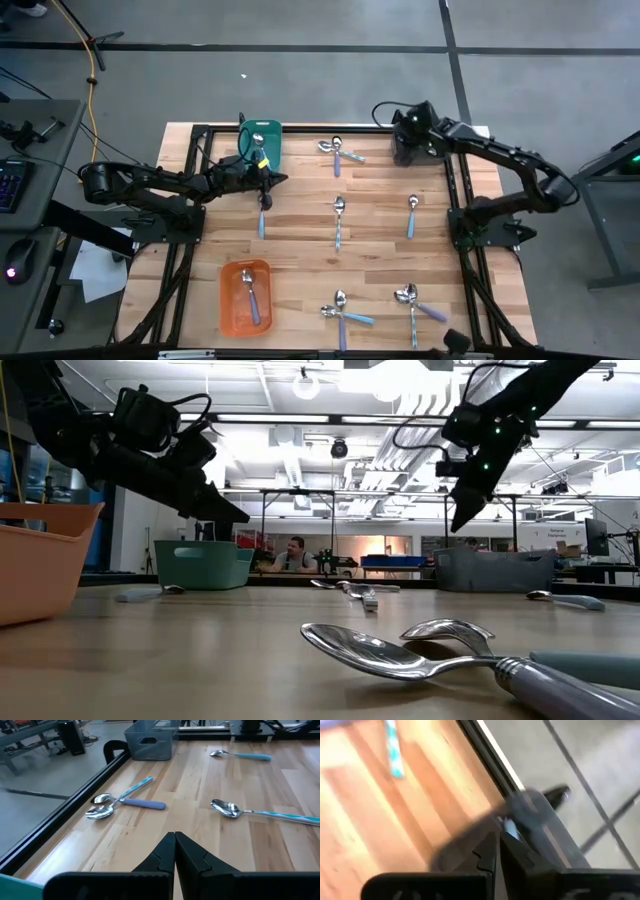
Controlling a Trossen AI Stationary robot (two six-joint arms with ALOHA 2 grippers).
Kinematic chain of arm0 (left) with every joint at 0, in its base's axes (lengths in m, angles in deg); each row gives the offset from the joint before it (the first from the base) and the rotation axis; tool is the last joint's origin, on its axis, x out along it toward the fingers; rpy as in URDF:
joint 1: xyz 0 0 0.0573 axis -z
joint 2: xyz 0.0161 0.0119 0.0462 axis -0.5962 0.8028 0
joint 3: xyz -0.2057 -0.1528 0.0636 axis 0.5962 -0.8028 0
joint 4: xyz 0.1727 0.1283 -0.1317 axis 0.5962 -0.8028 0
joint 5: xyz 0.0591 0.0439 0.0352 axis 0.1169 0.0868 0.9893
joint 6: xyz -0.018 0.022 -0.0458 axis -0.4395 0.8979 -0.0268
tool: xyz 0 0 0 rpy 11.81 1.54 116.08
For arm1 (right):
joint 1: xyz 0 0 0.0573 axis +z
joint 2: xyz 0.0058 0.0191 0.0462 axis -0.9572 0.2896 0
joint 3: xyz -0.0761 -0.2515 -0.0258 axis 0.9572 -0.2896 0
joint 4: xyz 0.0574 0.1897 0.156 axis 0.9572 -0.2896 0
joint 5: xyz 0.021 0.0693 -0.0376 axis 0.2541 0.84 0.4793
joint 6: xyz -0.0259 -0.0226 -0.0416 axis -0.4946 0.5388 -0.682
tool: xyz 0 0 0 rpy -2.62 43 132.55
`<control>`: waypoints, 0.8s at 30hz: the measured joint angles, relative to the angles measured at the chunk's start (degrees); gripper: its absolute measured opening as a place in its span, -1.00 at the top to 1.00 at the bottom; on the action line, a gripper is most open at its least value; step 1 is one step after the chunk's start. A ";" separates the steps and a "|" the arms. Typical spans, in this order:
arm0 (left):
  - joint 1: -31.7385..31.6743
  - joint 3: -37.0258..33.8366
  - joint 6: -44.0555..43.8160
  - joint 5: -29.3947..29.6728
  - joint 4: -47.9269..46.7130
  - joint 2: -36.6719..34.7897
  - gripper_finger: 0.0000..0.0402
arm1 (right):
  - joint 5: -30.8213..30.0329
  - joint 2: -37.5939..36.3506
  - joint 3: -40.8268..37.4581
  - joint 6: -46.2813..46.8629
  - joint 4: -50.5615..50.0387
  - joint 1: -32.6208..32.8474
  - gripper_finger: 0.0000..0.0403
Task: Sort silverware by color (type)
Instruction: Put the violet spoon into the orange bin
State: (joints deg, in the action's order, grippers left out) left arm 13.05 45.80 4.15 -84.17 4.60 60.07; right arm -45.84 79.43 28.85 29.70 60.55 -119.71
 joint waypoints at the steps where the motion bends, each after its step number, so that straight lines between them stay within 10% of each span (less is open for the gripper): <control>1: 0.00 0.00 0.01 -0.15 0.01 0.00 1.00 | 0.11 -0.73 -0.99 0.28 0.98 1.19 0.99; 24: 0.15 0.00 -1.64 0.00 -2.63 0.00 1.00 | -7.35 -8.53 -11.02 14.42 13.56 34.70 1.00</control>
State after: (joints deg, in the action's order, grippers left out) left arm 13.20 45.80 2.51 -84.17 1.97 60.07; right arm -53.19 70.91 17.83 44.12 74.11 -85.01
